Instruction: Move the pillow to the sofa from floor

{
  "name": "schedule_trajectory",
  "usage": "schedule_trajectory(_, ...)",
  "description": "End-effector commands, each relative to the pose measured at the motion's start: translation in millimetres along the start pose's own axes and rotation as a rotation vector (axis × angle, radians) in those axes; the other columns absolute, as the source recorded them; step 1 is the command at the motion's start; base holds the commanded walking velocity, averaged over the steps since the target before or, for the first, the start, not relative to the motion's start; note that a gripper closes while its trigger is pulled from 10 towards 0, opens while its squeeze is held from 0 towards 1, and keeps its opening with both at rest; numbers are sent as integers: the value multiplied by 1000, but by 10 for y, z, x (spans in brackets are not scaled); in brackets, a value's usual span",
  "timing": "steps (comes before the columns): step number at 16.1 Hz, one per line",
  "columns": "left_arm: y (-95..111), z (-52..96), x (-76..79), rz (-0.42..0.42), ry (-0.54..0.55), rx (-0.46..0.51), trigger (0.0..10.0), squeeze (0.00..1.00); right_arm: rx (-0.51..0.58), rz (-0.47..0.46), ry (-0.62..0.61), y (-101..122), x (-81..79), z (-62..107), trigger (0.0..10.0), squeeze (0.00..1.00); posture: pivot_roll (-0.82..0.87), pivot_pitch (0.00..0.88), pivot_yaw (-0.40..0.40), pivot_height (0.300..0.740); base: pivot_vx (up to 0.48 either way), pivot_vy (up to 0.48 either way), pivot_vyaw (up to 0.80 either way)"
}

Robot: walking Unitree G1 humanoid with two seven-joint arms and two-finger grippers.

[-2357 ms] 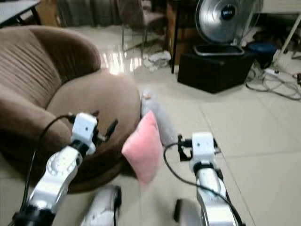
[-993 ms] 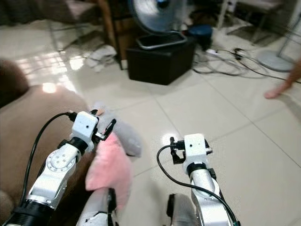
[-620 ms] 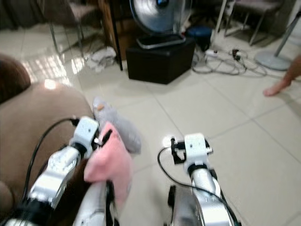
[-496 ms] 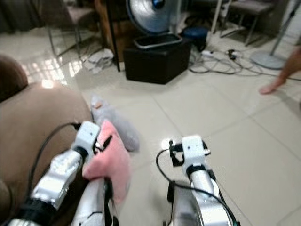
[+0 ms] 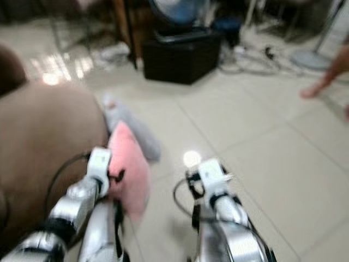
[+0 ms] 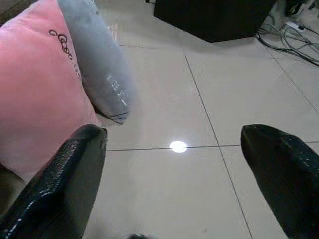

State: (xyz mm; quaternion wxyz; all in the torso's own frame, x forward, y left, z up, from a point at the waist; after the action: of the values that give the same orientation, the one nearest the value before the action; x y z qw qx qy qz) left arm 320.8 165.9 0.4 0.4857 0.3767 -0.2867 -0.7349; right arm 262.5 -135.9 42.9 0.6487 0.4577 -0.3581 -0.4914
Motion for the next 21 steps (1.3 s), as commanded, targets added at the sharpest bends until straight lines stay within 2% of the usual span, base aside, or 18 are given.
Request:
schedule_trajectory(1, 53, -22, -10, 24, 17, 9, 10000, 1000, 16, 19, 28, 36, 7, -18, 10000, 0, -74, 111, 26, 532, 0, 0, 0)
schedule_trajectory(4, 38, -47, 30, 61, 1, 0, 10000, 1000, 24, 45, 73, 28, -50, -24, 10000, 0, -84, 140, 12, 532, 0, 0, 0)
schedule_trajectory(7, -17, -51, -12, 32, 43, -16, 10000, 1000, 56, 54, 127, 96, -152, -6, 10000, 0, -112, 174, 7, 532, 0, 0, 0)
schedule_trajectory(9, 1, -44, -138, 11, 137, -2, 10000, 1000, 109, 53, 228, 207, -270, 31, 10000, 0, -115, 192, 3, 532, 0, 0, 0)
schedule_trajectory(12, -5, -36, -181, -7, 165, 19, 10000, 1000, 117, 69, 387, 233, -421, 157, 10000, 0, -123, 220, -7, 532, 0, 0, 0)
schedule_trajectory(15, -67, -20, -207, -51, 193, 11, 10000, 1000, 119, 78, 412, 263, -446, 195, 10000, 0, -145, 248, -12, 532, 0, 0, 0)
schedule_trajectory(18, -48, -5, -335, -134, 270, 18, 10000, 1000, 135, 78, 434, 339, -434, 242, 10000, 0, -166, 275, -17, 532, 0, 0, 0)
schedule_trajectory(19, -19, 4, -431, -149, 322, 18, 10000, 780, 137, 82, 442, 355, -433, 265, 10000, 0, -177, 286, -19, 532, 0, 0, 0)
schedule_trajectory(20, 20, 15, -519, -160, 366, 27, 10000, 161, 138, 86, 446, 363, -434, 295, 10000, 0, -185, 294, -19, 532, 0, 0, 0)
schedule_trajectory(21, 54, 20, -576, -176, 396, 30, 10000, 0, 135, 86, 446, 363, -432, 320, 10000, 0, -191, 299, -20, 532, 0, 0, 0)
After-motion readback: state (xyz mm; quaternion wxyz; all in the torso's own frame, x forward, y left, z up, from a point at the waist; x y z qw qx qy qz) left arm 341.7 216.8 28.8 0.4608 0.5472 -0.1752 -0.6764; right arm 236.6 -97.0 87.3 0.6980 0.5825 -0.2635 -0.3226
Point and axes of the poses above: a point about 5 cm out from each wrist's last joint towards the gripper, its own z axis pointing back from the gripper into the wrist, its own y axis along the axis of the wrist's last joint, x = y × z, the point moved 2 cm from there along -z, pointing out of the wrist towards the gripper, and after that the axes turned 13 degrees about -z, right-handed, at the moved point
